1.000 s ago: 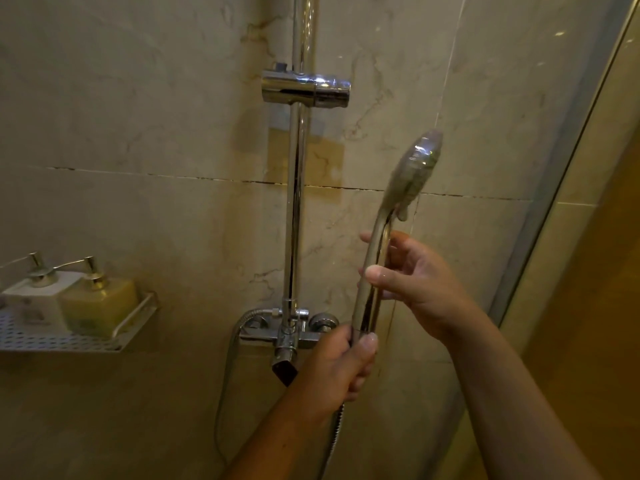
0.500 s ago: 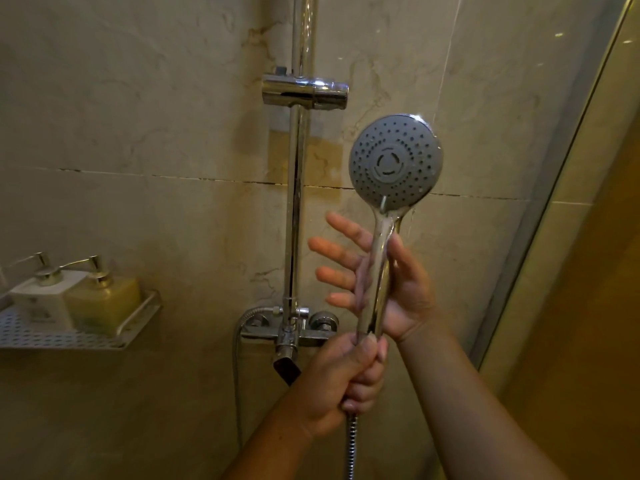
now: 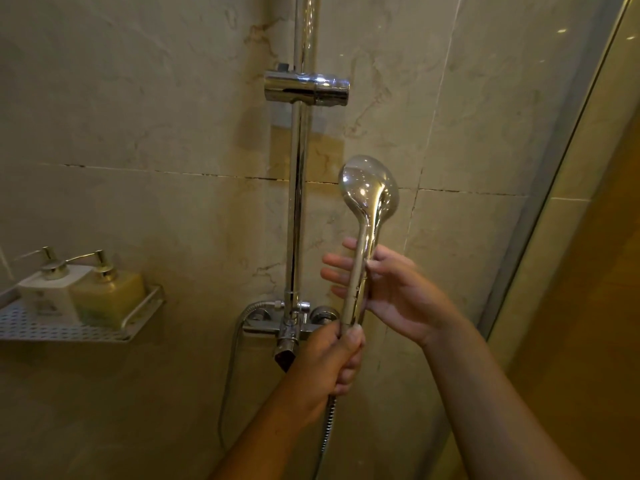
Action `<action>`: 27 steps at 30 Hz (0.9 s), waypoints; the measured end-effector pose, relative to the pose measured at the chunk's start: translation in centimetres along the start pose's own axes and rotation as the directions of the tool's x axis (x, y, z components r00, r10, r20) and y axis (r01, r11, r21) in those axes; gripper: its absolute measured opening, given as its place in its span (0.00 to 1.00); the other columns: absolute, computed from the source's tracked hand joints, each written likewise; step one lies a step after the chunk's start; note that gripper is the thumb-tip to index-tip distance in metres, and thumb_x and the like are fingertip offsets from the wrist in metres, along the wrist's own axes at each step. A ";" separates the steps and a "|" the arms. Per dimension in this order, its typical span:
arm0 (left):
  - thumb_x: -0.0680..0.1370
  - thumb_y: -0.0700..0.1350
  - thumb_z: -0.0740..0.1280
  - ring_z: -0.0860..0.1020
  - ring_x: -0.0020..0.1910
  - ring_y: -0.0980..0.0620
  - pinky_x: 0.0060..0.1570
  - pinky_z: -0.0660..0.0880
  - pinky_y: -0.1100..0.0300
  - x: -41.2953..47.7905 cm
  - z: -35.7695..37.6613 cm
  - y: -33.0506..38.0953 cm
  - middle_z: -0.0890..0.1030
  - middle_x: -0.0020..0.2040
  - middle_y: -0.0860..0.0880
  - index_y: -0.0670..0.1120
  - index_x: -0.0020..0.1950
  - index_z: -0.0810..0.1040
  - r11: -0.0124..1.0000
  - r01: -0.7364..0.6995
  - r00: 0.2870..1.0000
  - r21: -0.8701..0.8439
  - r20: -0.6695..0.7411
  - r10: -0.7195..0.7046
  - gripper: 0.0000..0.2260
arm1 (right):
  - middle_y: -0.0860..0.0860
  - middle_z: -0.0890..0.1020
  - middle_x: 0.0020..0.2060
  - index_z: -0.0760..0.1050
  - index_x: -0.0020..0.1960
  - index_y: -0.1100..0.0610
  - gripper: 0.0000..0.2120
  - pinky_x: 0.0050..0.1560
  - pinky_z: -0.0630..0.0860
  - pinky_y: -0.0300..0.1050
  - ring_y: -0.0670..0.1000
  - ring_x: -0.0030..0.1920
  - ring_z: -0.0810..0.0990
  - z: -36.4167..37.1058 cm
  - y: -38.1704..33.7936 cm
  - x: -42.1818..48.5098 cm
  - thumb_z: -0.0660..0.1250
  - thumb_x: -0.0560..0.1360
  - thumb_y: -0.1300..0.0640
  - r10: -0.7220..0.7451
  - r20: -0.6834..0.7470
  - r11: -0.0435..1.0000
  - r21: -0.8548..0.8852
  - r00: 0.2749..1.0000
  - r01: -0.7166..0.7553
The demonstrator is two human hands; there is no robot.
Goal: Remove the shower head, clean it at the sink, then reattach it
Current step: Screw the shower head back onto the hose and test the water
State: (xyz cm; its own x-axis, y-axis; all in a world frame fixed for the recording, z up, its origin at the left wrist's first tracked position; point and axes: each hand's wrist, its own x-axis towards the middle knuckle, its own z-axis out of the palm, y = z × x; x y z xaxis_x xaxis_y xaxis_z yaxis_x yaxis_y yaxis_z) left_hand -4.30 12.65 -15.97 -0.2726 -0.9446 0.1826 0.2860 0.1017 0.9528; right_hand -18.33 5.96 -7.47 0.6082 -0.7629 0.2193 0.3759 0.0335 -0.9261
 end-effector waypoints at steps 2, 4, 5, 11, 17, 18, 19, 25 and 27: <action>0.78 0.52 0.62 0.63 0.23 0.60 0.21 0.61 0.68 -0.2 0.2 0.2 0.68 0.29 0.55 0.45 0.47 0.72 1.000 0.002 0.999 0.003 0.039 -0.002 0.10 | 0.67 0.77 0.66 0.66 0.74 0.62 0.25 0.66 0.76 0.59 0.66 0.67 0.77 -0.5 -0.5 -0.5 0.61 0.77 0.63 -0.010 0.044 0.998 -0.064 0.999 0.013; 0.78 0.52 0.62 0.63 0.24 0.59 0.22 0.62 0.68 -0.3 0.2 0.4 0.68 0.30 0.55 0.45 0.48 0.72 1.000 0.000 0.999 0.029 0.053 -0.001 0.10 | 0.67 0.79 0.64 0.68 0.72 0.62 0.24 0.64 0.78 0.59 0.66 0.64 0.80 -0.6 -0.9 -0.9 0.63 0.77 0.64 -0.033 0.047 0.993 -0.116 0.998 0.038; 0.79 0.53 0.63 0.63 0.24 0.59 0.22 0.62 0.68 -0.2 0.3 0.4 0.69 0.30 0.55 0.45 0.48 0.72 0.999 -0.005 0.999 0.046 0.051 0.003 0.11 | 0.67 0.80 0.62 0.70 0.71 0.62 0.23 0.61 0.79 0.59 0.65 0.61 0.82 -0.5 -1.1 -0.9 0.64 0.76 0.64 -0.051 0.025 0.988 -0.143 0.998 0.054; 0.80 0.53 0.60 0.63 0.25 0.58 0.22 0.62 0.67 0.0 1.0 0.9 0.68 0.30 0.54 0.46 0.47 0.73 1.000 0.004 1.000 0.017 0.028 -0.005 0.11 | 0.60 0.87 0.48 0.72 0.65 0.63 0.19 0.45 0.83 0.50 0.59 0.48 0.87 0.6 -1.6 -0.6 0.70 0.76 0.62 -0.158 -0.176 0.918 -0.388 0.972 0.079; 0.78 0.53 0.63 0.61 0.23 0.60 0.20 0.60 0.69 -0.5 1.6 1.1 0.65 0.30 0.53 0.46 0.46 0.72 0.968 0.099 0.979 -0.230 0.199 -0.053 0.11 | 0.59 0.83 0.43 0.73 0.59 0.63 0.20 0.50 0.83 0.55 0.56 0.42 0.85 0.6 -1.1 0.2 0.73 0.73 0.53 -0.150 -0.098 0.976 -0.177 0.984 0.131; 0.79 0.53 0.64 0.60 0.23 0.61 0.20 0.59 0.69 -0.6 1.8 1.2 0.64 0.31 0.53 0.46 0.47 0.72 0.948 0.125 0.962 -0.293 0.271 -0.043 0.10 | 0.59 0.83 0.46 0.74 0.59 0.62 0.22 0.57 0.80 0.60 0.57 0.46 0.85 0.4 -0.9 0.4 0.73 0.73 0.48 -0.132 0.036 0.991 -0.002 0.991 0.132; 0.80 0.53 0.64 0.60 0.23 0.61 0.20 0.58 0.69 -0.7 2.0 1.4 0.64 0.31 0.53 0.46 0.47 0.72 0.926 0.151 0.939 -0.347 0.344 -0.024 0.10 | 0.60 0.83 0.50 0.74 0.61 0.62 0.26 0.62 0.76 0.64 0.59 0.52 0.84 0.2 -0.8 0.7 0.71 0.74 0.43 -0.140 0.184 0.978 0.177 0.973 0.107; 0.80 0.53 0.63 0.57 0.24 0.60 0.21 0.56 0.69 -0.9 3.1 1.3 0.65 0.31 0.55 0.46 0.49 0.72 0.876 0.215 0.883 -0.432 0.469 0.014 0.10 | 0.60 0.82 0.44 0.68 0.65 0.65 0.28 0.40 0.82 0.48 0.53 0.35 0.82 1.1 -0.1 2.1 0.60 0.80 0.40 -0.262 0.470 0.790 0.607 0.843 -0.093; 0.80 0.54 0.63 0.59 0.24 0.62 0.21 0.57 0.69 -0.8 3.1 1.0 0.64 0.31 0.55 0.47 0.48 0.72 0.899 0.176 0.916 -0.400 0.401 -0.001 0.11 | 0.53 0.78 0.33 0.69 0.56 0.62 0.23 0.29 0.74 0.40 0.46 0.25 0.71 1.0 0.1 2.4 0.60 0.80 0.40 -0.243 0.440 0.795 0.601 0.865 -0.082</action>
State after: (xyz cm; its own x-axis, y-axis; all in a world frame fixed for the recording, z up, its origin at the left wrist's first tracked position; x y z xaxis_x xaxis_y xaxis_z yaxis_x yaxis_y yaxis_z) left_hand -6.61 14.45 -14.44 -0.6185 -0.7402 0.2638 0.5769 -0.1998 0.7920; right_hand -16.18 4.78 -6.76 0.7419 -0.3839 0.5498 0.6691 0.4770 -0.5698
